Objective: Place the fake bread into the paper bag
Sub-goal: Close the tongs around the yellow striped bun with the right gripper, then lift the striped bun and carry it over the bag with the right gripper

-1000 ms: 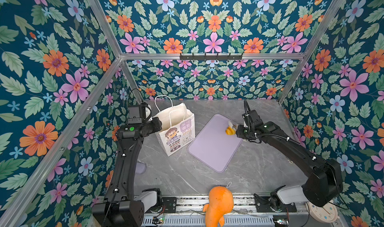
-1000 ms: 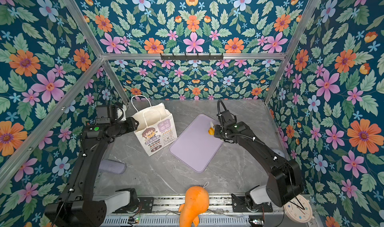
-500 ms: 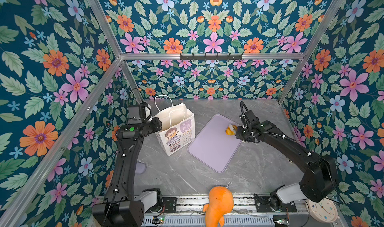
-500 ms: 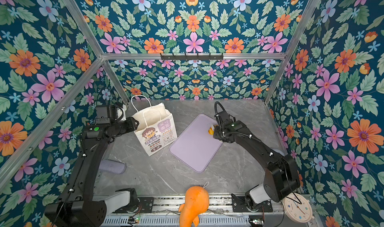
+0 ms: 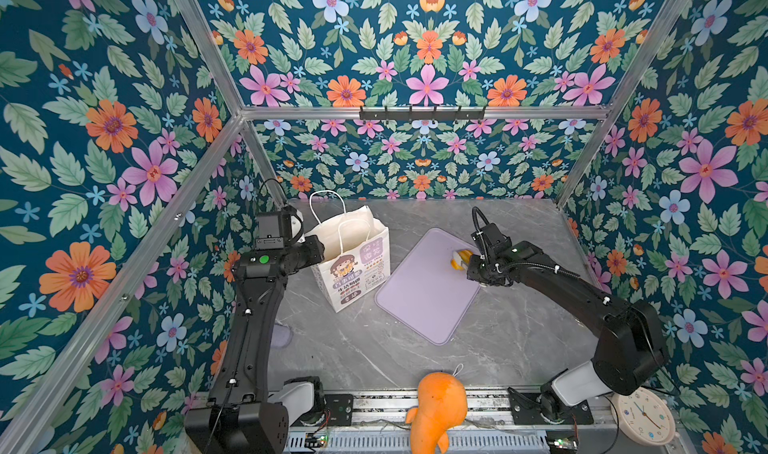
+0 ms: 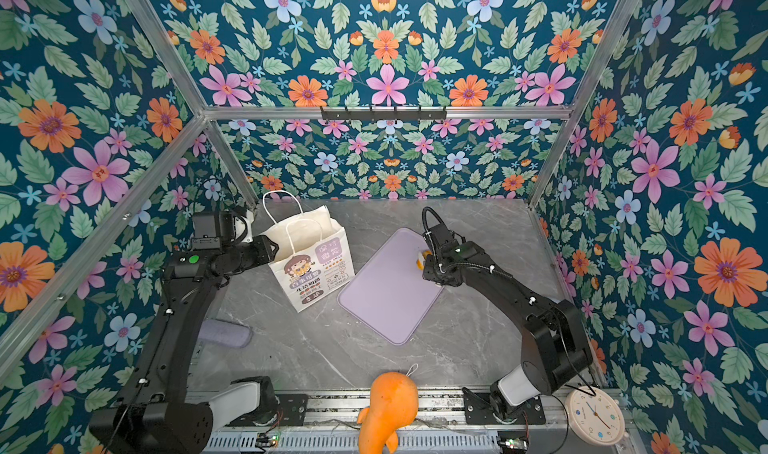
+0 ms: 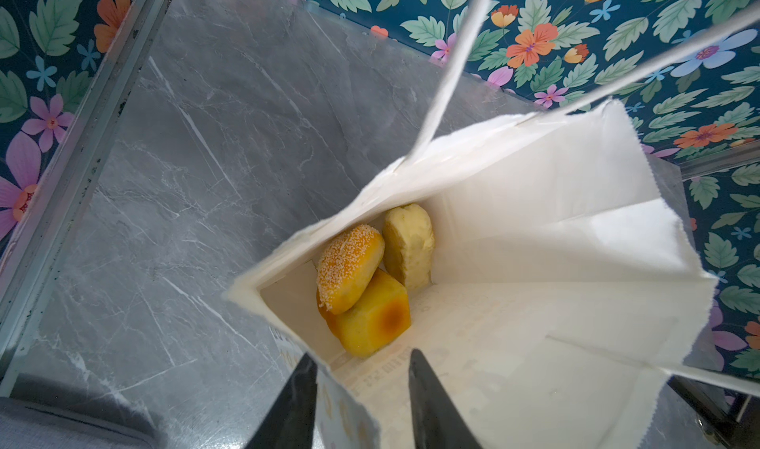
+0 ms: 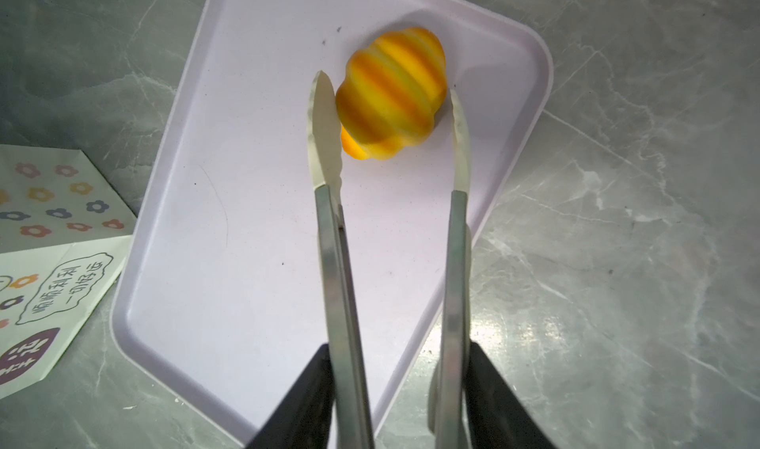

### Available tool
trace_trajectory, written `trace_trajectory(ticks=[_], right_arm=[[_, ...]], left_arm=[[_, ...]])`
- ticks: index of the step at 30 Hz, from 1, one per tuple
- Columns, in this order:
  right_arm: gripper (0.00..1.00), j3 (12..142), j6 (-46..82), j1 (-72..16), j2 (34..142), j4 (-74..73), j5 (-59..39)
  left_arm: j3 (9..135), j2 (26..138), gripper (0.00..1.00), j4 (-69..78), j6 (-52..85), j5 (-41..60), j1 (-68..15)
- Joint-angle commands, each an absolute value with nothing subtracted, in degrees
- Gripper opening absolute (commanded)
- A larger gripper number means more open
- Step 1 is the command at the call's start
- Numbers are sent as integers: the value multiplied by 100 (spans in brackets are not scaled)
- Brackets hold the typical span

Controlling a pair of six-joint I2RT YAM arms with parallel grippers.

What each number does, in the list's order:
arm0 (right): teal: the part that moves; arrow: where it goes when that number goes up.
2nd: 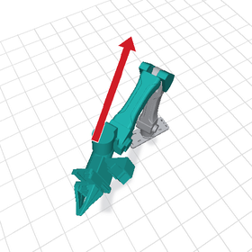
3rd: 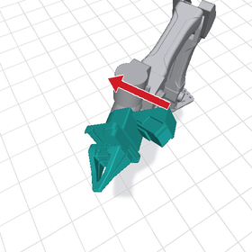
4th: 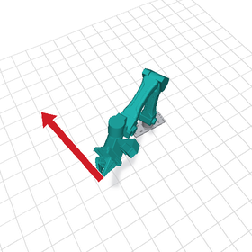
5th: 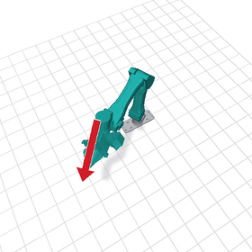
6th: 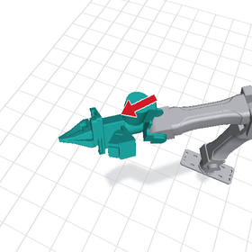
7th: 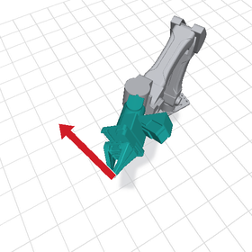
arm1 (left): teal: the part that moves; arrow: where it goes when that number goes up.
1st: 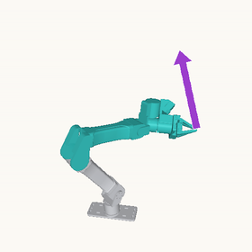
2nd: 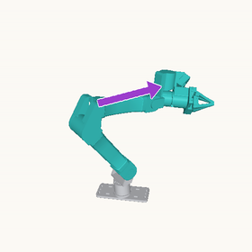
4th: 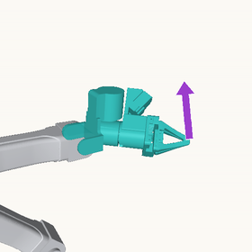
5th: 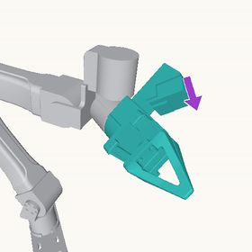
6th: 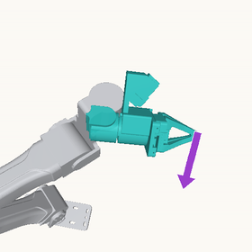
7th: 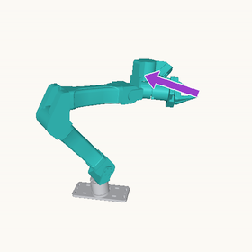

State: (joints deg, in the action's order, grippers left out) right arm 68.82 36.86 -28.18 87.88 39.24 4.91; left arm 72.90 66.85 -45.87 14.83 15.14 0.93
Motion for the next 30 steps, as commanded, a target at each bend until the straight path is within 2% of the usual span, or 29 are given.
trace_trajectory(ticks=[1,8,16,30], right_arm=[[49,6948,3728,-2825,8888,3808,665],[46,7055,3700,-2837,9114,3787,602],[32,7049,3630,-2837,9003,3719,519],[29,7344,3333,-2865,8566,3924,128]], left_arm=[[7277,6649,38,-4495,1446,1564,91],[7247,6650,38,-4486,1443,1555,91],[7234,6635,38,-4473,1444,1569,93],[7207,6640,38,-4437,1446,1625,90]])
